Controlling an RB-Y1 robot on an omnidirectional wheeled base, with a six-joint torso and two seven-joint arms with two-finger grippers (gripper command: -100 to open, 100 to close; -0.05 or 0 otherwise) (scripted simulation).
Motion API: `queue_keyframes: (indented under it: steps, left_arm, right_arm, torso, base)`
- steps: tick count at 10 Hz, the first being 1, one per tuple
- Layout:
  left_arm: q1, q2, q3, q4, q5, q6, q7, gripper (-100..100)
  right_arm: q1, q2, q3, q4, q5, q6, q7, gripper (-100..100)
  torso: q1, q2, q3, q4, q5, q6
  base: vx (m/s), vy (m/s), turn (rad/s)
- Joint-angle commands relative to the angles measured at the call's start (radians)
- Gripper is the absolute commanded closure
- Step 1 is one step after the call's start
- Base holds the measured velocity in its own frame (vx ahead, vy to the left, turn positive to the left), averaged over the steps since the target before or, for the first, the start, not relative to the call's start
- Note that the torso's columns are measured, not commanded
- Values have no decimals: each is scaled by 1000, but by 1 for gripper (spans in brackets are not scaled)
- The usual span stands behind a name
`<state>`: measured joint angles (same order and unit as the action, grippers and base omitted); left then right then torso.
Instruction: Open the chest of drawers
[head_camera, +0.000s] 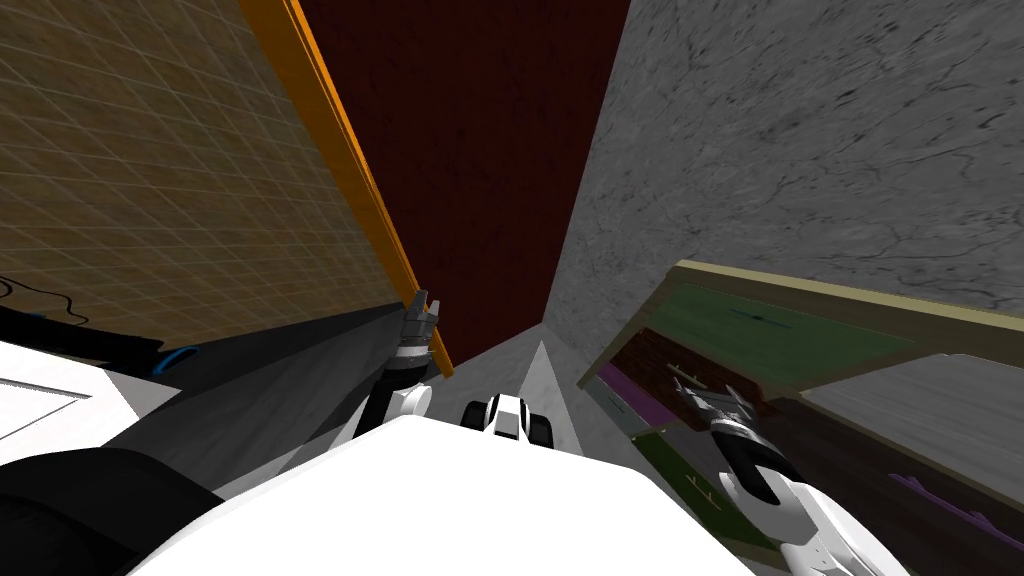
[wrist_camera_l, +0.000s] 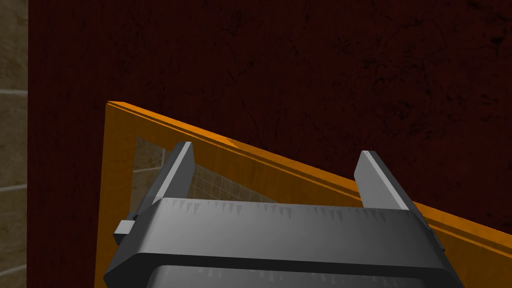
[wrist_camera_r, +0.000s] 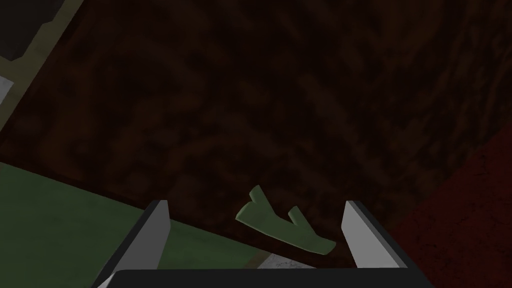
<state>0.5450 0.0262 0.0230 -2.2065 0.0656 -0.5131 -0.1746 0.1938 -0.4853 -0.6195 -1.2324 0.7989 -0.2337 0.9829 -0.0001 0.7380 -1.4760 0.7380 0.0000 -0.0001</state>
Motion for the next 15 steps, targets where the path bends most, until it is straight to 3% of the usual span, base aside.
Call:
queue_keyframes:
  steps: [1, 11, 14, 15]
  left_arm:
    - [0, 0, 0, 0, 0, 0, 0, 0]
    - [0, 0, 0, 0, 0, 0, 0, 0]
    - [0, 0, 0, 0, 0, 0, 0, 0]
    - [0, 0, 0, 0, 0, 0, 0, 0]
  right_arm:
    - [-15, 39, -37, 4, 0, -60, 21, -100]
    - [-75, 201, -184, 30, -8, -294, 92, -100]
    - [-89, 238, -214, 39, -12, -345, 105, -100]
    - [-85, 232, -206, 33, -10, -329, 101, -100]
  torso:
    - [0, 0, 0, 0, 0, 0]
    - [0, 0, 0, 0, 0, 0]
    - [0, 0, 0, 0, 0, 0]
    - [0, 0, 0, 0, 0, 0]
  base:
    - [27, -7, -57]
    - [31, -10, -64]
    - [20, -7, -43]
    - [10, -3, -7]
